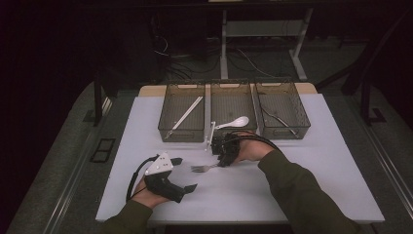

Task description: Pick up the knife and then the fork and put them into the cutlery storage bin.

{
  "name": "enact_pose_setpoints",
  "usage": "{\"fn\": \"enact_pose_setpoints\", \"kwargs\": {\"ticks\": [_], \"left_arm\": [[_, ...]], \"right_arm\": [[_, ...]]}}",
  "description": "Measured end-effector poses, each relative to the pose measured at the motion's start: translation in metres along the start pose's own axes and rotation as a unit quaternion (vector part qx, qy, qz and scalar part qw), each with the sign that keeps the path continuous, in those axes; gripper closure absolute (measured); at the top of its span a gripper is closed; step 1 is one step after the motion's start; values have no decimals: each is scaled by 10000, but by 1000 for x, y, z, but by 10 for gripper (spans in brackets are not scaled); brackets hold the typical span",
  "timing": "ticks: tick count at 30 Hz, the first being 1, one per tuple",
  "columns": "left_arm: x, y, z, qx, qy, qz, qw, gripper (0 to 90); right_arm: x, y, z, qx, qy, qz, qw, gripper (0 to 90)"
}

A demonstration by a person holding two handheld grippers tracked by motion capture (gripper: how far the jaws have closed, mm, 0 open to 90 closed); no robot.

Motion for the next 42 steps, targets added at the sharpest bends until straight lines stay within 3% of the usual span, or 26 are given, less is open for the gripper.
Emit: {"fn": "enact_pose_setpoints", "kwargs": {"ticks": [1,2,4,13,22,26,28,32,37,42], "left_arm": [[0,0,0,0,-1,-1,10000,0],[0,0,0,-3,2,-1,10000,0],[0,0,-1,-7,-8,-6,10000,0],[0,0,0,-11,-5,3,10000,0],[0,0,0,-7,-2,10,10000,0],[0,0,0,-14,5,4,10000,0],[0,0,0,-18,6,7,10000,0],[0,1,0,-9,-6,0,10000,0],[-1,1,-1,-21,-23,21,10000,0],[-1,2,-1,-26,-14,25,10000,0]], "right_arm": [[-1,0,3,26,179,150,9997,707],[1,2,1,-25,7,124,9999,714],[1,5,4,-1,-2,290,9996,727],[7,7,6,-7,-354,502,9981,801],[6,6,5,44,-185,546,9983,845],[2,5,2,72,-115,300,9995,845],[-3,0,1,101,127,187,9997,845],[-13,-8,-5,142,253,-293,9992,845],[-28,-21,-7,208,627,-887,9939,845],[-43,-39,-9,161,900,-1448,9852,845]]}}
Point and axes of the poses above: each handheld gripper's, and its own axes: y roughly forward along the jaws, x roughly out of its top, z roughly to its left, the point moved 5 cm from there along y, roughly forward along the jaws, and after that the axes turned 8 degrees about y, right-handed, at the moved point
